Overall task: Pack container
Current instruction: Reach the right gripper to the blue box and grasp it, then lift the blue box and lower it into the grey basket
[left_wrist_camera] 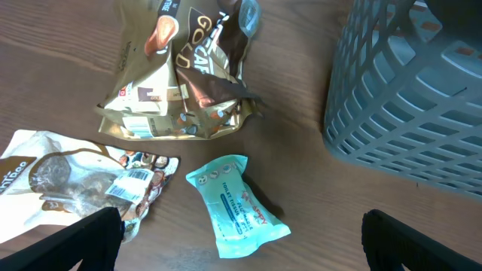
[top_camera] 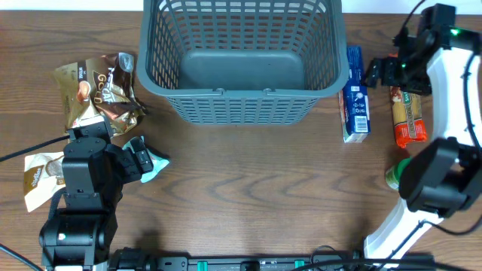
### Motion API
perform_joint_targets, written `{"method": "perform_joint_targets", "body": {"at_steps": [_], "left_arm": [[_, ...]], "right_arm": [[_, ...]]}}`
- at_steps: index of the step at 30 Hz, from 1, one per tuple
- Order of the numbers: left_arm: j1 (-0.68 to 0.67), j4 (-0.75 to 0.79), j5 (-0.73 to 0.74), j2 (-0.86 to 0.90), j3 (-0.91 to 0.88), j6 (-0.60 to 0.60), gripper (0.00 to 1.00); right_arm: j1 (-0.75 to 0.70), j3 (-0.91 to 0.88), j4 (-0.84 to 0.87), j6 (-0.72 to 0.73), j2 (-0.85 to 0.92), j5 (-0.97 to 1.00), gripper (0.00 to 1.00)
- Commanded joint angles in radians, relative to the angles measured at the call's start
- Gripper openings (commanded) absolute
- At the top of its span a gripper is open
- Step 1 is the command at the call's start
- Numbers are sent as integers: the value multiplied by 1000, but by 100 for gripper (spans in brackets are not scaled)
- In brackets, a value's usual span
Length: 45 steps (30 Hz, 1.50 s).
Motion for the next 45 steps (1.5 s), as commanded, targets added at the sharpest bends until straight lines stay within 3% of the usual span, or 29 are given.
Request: {"method": "perform_joint_targets", "body": {"at_steps": [1,19,25,30,32,37,45], "left_arm": [[5,-3,2,-5,24,-5,99],[4,-3,2,-5,24,-5,99],[5,-3,2,-5,24,-5,98],[5,-3,2,-5,24,-5,98],[5,-3,2,-5,24,-5,98],[5,-3,2,-5,24,-5,98],[6,16,-20,-5,25,-6,98]], "right_arm": [[23,26,24,-59,68,3,99],[106,25,154,-121,278,37,99],[105,25,155,-113,331,48,91],[106,25,153,-114,341,48,68],[105,25,152,-113,341,47,46],[106,26,137,-85,340,36,4],[88,72,100,-14,294,21,1]]}}
